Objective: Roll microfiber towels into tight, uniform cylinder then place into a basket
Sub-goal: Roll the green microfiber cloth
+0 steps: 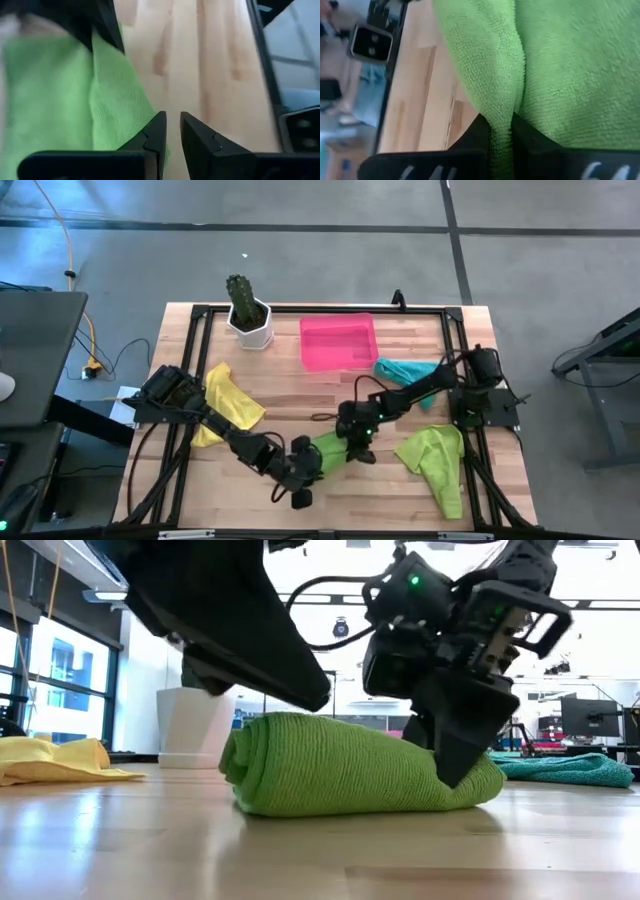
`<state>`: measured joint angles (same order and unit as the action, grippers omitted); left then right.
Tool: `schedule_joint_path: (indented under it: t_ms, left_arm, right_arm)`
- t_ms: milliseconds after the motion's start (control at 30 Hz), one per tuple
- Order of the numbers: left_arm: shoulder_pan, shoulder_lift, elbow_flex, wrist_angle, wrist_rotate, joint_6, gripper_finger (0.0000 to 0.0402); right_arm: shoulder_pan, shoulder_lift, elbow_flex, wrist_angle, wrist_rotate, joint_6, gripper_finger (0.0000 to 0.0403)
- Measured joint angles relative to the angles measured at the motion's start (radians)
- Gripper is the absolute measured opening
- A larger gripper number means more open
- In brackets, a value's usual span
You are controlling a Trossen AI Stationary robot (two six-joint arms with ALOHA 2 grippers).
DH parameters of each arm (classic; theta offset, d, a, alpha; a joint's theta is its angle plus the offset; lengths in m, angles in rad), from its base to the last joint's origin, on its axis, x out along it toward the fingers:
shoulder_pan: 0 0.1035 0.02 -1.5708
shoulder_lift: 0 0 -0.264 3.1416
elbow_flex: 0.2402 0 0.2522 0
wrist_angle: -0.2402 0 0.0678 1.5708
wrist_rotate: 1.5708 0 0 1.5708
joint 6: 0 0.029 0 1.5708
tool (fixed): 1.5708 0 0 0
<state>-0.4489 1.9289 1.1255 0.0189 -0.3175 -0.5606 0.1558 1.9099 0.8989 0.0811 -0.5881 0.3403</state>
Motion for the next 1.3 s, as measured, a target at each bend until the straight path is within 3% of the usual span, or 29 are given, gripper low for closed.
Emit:
schedule_joint_path:
  t_ms: [167, 300, 600, 900, 1300]
  left_arm:
    - [-0.02, 0.001, 0.0, 0.0, -0.172, 0.162, 0.0047]
    - [-0.019, 0.005, 0.001, -0.031, -0.227, 0.195, 0.0047]
    - [0.028, 0.006, 0.001, -0.203, -0.187, 0.047, 0.0047]
    - [0.058, 0.042, 0.004, -0.213, -0.102, -0.016, 0.0047]
    - [0.063, 0.078, 0.005, -0.193, -0.07, -0.058, 0.0046]
  right_arm:
    - [-0.032, -0.002, 0.001, 0.002, -0.003, 0.106, 0.0012]
    - [-0.045, -0.003, 0.002, 0.003, -0.017, 0.175, 0.0013]
    - [-0.047, -0.003, 0.002, 0.002, -0.067, 0.285, 0.0015]
    - [-0.047, -0.003, 0.002, -0.003, -0.069, 0.278, 0.0023]
    - [-0.045, -0.005, 0.019, -0.027, -0.086, -0.055, 0.0139]
